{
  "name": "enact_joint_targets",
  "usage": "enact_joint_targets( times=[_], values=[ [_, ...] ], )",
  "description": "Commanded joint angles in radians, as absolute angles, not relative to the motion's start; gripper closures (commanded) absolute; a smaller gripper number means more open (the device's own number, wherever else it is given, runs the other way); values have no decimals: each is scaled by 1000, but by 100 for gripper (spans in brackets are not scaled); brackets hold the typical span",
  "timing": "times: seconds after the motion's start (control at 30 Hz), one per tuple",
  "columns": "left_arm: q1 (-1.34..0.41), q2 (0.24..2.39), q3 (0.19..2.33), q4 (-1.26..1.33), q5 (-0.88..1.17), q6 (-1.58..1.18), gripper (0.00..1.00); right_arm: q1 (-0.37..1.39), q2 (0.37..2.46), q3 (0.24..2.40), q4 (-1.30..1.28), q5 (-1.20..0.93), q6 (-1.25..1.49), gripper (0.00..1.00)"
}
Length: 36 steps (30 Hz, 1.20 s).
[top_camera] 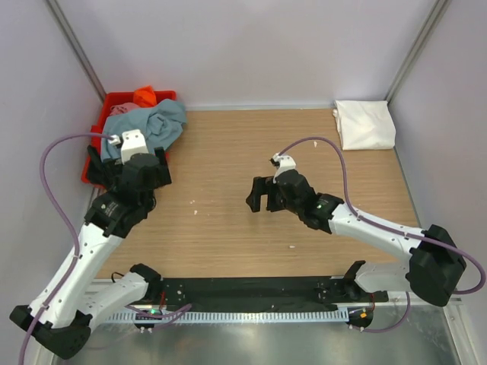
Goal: Fold and stack the t-shirts
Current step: Grab the tshirt from the pile
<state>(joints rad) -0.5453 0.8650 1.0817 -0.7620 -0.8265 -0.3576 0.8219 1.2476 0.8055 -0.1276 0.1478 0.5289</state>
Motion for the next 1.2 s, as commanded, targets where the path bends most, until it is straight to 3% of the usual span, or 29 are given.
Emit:
enact_joint_targets(
  times=[0.0, 0.27, 0.5, 0.7, 0.87, 0.97, 1.0, 1.1, 1.17],
  values=[
    [-448, 900, 1219, -738, -694, -443, 0, 831, 1204, 764, -41, 75, 532, 0],
    [-108, 1234, 1494, -739, -261, -615, 0, 834, 1088, 643, -37, 86, 578, 0],
    [-3, 1553, 1646, -683, -244, -640, 4, 834, 976, 597, -118, 97, 588, 0],
    [-5, 1830, 1894, -735, -279, -595, 12, 834, 871, 568, -224, 153, 572, 0],
    [-5, 1930, 1939, -779, -342, -600, 23, 834, 824, 577, -284, 201, 549, 0],
    [-5, 1937, 1908, -749, -347, -592, 41, 834, 810, 584, -305, 225, 532, 0],
    [-3, 1939, 1908, -744, -347, -589, 68, 834, 810, 586, -310, 229, 528, 0],
    [-6, 1948, 1931, -749, -341, -569, 100, 835, 818, 594, -319, 238, 519, 0],
    [-24, 1927, 1968, -765, -374, -543, 100, 834, 827, 594, -318, 244, 517, 1]
  ],
)
